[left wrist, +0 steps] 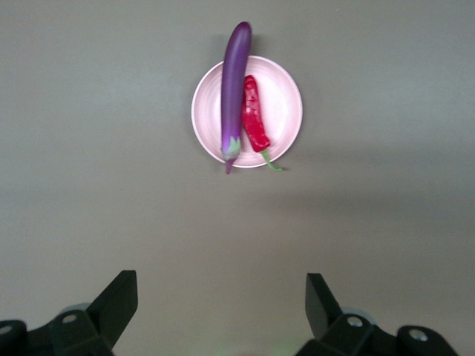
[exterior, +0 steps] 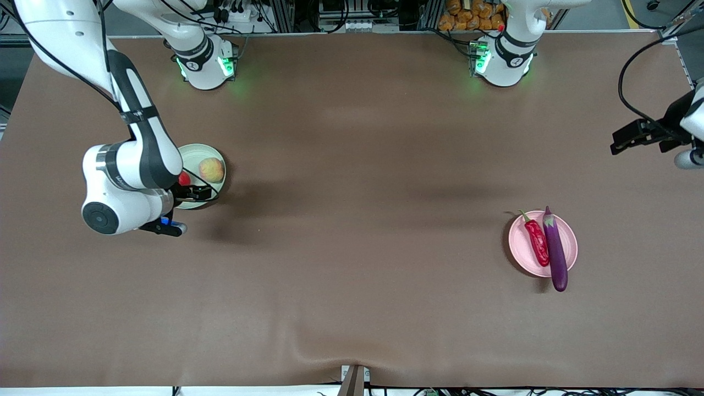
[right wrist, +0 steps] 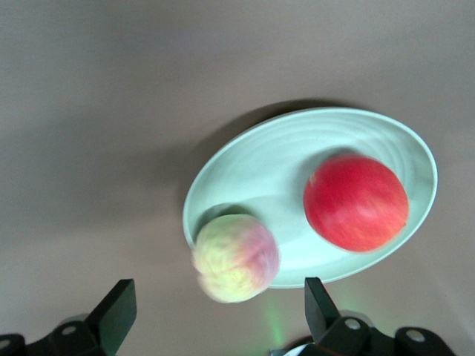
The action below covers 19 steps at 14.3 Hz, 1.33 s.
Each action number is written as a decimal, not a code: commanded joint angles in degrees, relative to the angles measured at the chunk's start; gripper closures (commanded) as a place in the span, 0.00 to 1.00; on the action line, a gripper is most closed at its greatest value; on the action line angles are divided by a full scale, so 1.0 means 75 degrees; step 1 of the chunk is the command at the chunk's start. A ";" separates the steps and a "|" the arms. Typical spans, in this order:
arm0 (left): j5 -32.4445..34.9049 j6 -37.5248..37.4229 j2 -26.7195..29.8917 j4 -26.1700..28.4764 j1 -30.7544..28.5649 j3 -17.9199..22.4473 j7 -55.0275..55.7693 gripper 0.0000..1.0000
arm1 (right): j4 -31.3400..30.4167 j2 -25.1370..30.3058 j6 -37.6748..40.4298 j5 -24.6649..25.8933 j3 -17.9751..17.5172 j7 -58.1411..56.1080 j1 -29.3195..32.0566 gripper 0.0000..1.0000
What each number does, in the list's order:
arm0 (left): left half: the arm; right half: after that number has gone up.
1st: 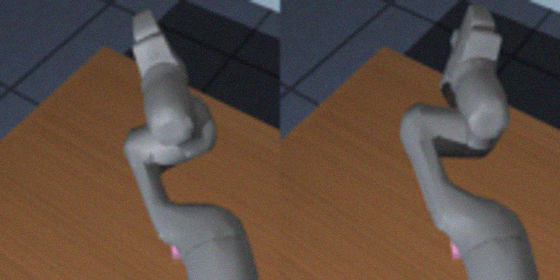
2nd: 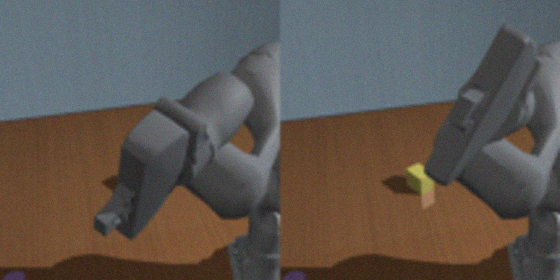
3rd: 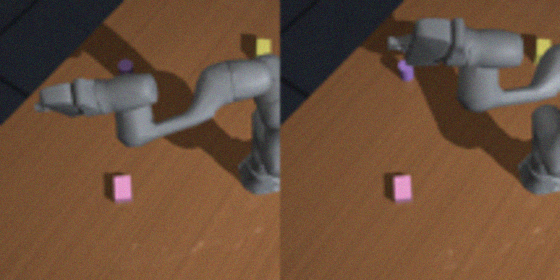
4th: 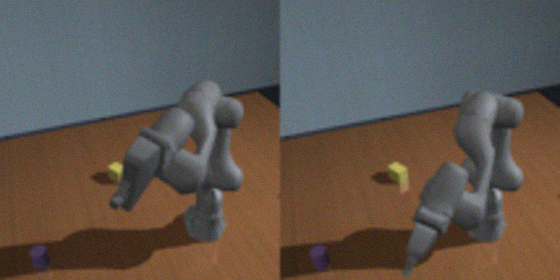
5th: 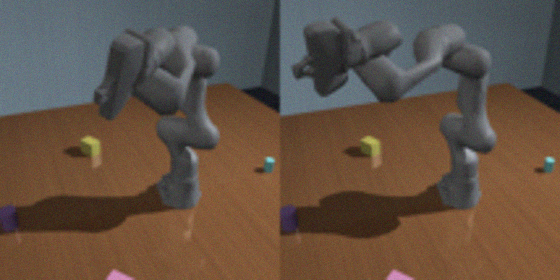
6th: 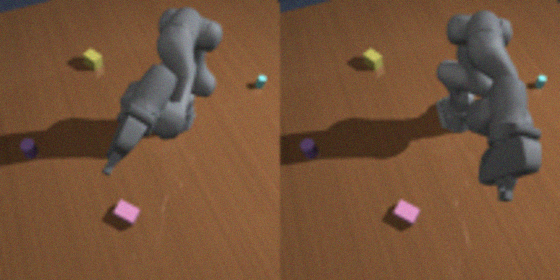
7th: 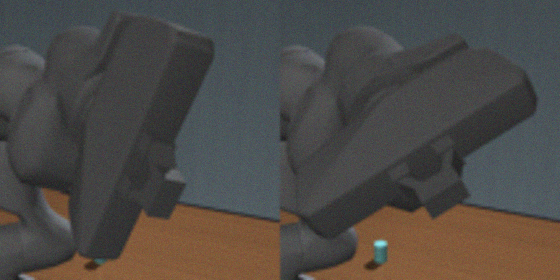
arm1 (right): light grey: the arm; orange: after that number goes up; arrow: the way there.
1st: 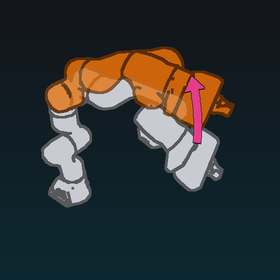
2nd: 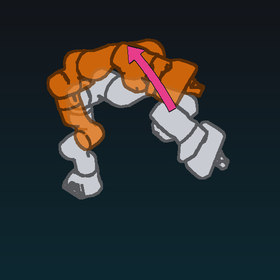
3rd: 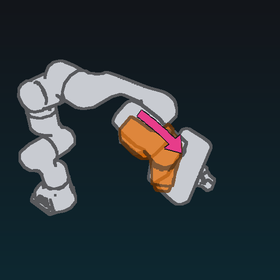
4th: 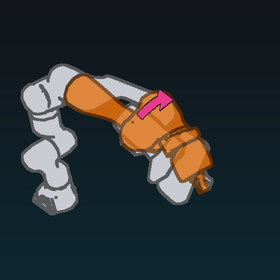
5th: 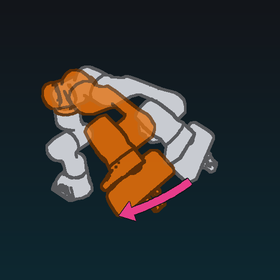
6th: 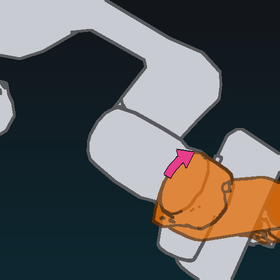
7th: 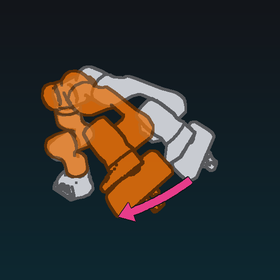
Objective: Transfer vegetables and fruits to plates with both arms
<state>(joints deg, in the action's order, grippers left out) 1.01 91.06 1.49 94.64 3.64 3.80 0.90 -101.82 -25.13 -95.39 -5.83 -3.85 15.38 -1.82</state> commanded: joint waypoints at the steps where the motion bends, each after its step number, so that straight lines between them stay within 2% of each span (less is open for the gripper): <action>1: -0.0135 0.0046 0.0211 0.0143 -0.0075 -0.0318 -0.0002 0.00 | 0.1604 0.0175 0.1323 -0.0405 -0.0096 -0.0012 0.0137 0.00; 6: -0.0088 0.0046 0.0329 0.0109 -0.0122 -0.0319 -0.0224 0.00 | 0.4148 0.0151 0.2122 0.0039 -0.0062 -0.0176 0.0195 0.00; 8: -0.0076 0.0046 0.0329 0.0097 -0.0087 -0.0342 -0.0330 0.00 | 0.4691 0.0186 0.2498 0.0063 -0.0038 -0.0152 0.0312 0.00; 11: -0.0041 -0.0012 0.0352 0.0097 -0.0098 -0.0448 -0.0295 0.00 | 0.5055 0.0548 0.3000 0.0519 -0.0143 -0.0152 0.0243 0.00; 15: -0.0135 -0.0315 0.0668 0.0062 -0.0273 -0.0856 -0.0132 0.00 | 0.4940 0.1835 0.3249 0.0661 -0.0191 -0.0199 0.0394 0.00; 17: -0.0158 -0.0411 0.0692 0.0050 -0.0589 -0.1092 -0.0061 0.00 | 0.3914 0.2724 0.3215 0.0672 -0.0155 -0.0246 0.0500 0.00; 19: -0.0158 -0.0411 0.0657 0.0050 -0.0474 -0.1046 0.0056 0.00 | 0.2520 0.3627 0.2749 0.0672 -0.0097 -0.0269 0.0512 0.00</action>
<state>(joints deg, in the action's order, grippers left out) 0.83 88.60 5.80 94.60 0.92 -3.35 0.33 -69.10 -6.45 -70.14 -1.89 -4.25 14.58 0.89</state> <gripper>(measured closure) 0.000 0.000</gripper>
